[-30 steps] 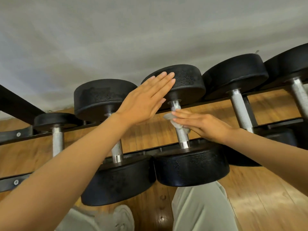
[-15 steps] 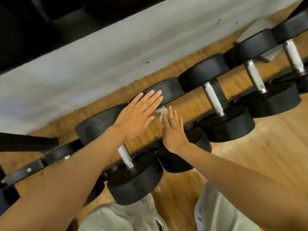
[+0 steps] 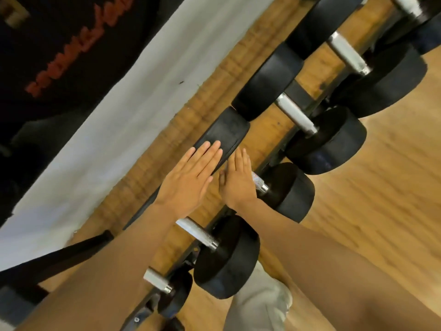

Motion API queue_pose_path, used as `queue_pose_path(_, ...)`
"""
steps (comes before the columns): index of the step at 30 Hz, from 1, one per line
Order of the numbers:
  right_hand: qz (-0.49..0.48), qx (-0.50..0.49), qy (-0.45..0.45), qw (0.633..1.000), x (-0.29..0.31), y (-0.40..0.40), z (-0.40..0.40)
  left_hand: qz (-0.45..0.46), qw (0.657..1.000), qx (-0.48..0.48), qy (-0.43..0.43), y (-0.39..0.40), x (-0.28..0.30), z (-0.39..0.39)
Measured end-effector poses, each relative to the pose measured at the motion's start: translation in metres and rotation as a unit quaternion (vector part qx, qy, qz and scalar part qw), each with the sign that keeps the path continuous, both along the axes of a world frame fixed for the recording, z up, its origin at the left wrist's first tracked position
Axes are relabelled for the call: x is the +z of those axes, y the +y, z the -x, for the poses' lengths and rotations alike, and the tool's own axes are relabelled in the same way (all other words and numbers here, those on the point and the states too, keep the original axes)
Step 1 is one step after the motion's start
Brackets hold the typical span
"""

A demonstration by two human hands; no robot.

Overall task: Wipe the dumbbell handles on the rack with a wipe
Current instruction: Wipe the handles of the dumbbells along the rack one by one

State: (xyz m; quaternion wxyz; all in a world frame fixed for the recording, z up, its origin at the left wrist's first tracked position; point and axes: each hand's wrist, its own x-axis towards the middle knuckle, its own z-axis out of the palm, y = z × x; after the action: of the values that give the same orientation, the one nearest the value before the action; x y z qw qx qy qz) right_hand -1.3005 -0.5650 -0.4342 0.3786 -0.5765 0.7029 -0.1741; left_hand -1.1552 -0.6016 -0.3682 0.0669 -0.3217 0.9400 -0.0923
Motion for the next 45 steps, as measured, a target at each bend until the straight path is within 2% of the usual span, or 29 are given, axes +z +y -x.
queue_pose_path(4,0.028,0.014,-0.008,0.999,-0.002,0.004,-0.003,-0.009,1.0,-0.027,-0.004,-0.009,0.01,0.003)
queue_pose_path(9,0.054,-0.002,0.063,0.997,-0.002,0.023,-0.002,-0.004,0.998,-0.057,0.007,-0.021,0.011,0.013)
queue_pose_path(13,0.055,-0.033,-0.022,0.998,-0.002,0.029,0.002,-0.023,0.998,-0.047,0.047,-0.019,0.002,0.017)
queue_pose_path(16,0.074,-0.006,-0.031,0.997,-0.004,0.034,0.005,-0.034,0.995,-0.037,0.089,-0.016,-0.004,0.019)
queue_pose_path(18,0.083,-0.024,-0.029,0.996,-0.004,0.033,0.002,-0.045,0.993,-0.033,0.1,-0.018,-0.008,0.018)
queue_pose_path(24,0.051,-0.076,-0.124,0.988,-0.006,0.01,-0.002,-0.074,0.989,-0.028,0.123,-0.019,-0.01,0.015)
queue_pose_path(29,0.055,-0.007,0.011,0.998,-0.015,0.011,-0.01,-0.082,0.989,-0.028,0.119,-0.022,-0.008,0.014)
queue_pose_path(33,0.016,-0.079,-0.032,0.996,-0.007,0.03,0.002,-0.078,0.99,-0.04,0.114,-0.023,-0.01,0.01)
queue_pose_path(36,0.0,-0.109,-0.013,0.994,-0.006,0.049,-0.001,-0.075,0.989,-0.054,0.119,-0.025,-0.013,0.008)
queue_pose_path(45,0.061,-0.163,-0.109,0.979,-0.013,-0.003,-0.015,-0.089,0.986,-0.049,0.131,-0.028,-0.011,0.01)
